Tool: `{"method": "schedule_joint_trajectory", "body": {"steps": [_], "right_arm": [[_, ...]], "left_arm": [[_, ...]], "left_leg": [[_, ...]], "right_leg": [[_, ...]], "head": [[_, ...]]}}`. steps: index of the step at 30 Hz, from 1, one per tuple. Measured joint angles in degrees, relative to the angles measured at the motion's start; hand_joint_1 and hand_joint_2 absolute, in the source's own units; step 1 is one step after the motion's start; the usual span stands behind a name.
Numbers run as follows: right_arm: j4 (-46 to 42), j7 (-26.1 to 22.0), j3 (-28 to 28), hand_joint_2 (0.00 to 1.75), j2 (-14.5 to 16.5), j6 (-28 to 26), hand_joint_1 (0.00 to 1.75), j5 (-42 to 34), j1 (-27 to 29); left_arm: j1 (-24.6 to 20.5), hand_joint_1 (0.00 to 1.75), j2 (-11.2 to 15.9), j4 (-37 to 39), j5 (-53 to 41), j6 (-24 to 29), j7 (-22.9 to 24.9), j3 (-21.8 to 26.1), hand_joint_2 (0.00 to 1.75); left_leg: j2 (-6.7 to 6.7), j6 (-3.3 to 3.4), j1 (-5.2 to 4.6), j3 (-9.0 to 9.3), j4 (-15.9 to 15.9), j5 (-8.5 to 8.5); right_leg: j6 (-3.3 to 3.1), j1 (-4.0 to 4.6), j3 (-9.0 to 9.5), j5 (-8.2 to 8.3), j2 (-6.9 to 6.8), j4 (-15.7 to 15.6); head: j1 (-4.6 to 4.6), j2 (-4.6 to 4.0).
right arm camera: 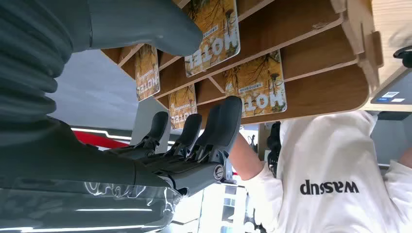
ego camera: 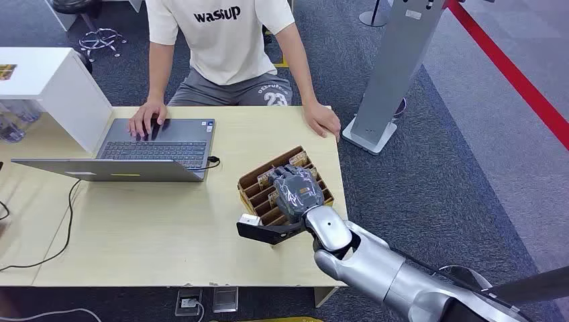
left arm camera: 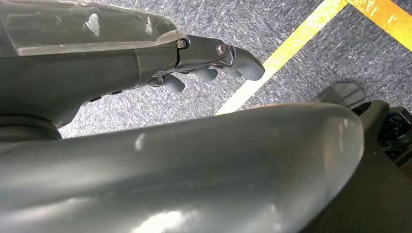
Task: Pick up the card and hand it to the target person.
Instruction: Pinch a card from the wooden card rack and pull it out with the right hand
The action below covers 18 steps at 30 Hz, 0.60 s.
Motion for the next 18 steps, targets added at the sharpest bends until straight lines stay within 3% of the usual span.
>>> {"method": "schedule_joint_trajectory", "body": {"steps": [18], "right_arm": [[-0.37, -0.33, 0.03, 1.75, -0.9, 0.37, 0.84, 0.55, 1.56]], "left_arm": [[-0.5, 0.0, 0.01, 0.0, -0.99, -0.51, 0.11, -0.01, 0.0]], "left_leg": [[0.0, 0.0, 0.0, 0.0, 0.0, 0.0]], "right_leg": [[0.0, 0.0, -0.01, 0.0, 0.0, 0.0]], "head": [[0.02, 0.0]]}}
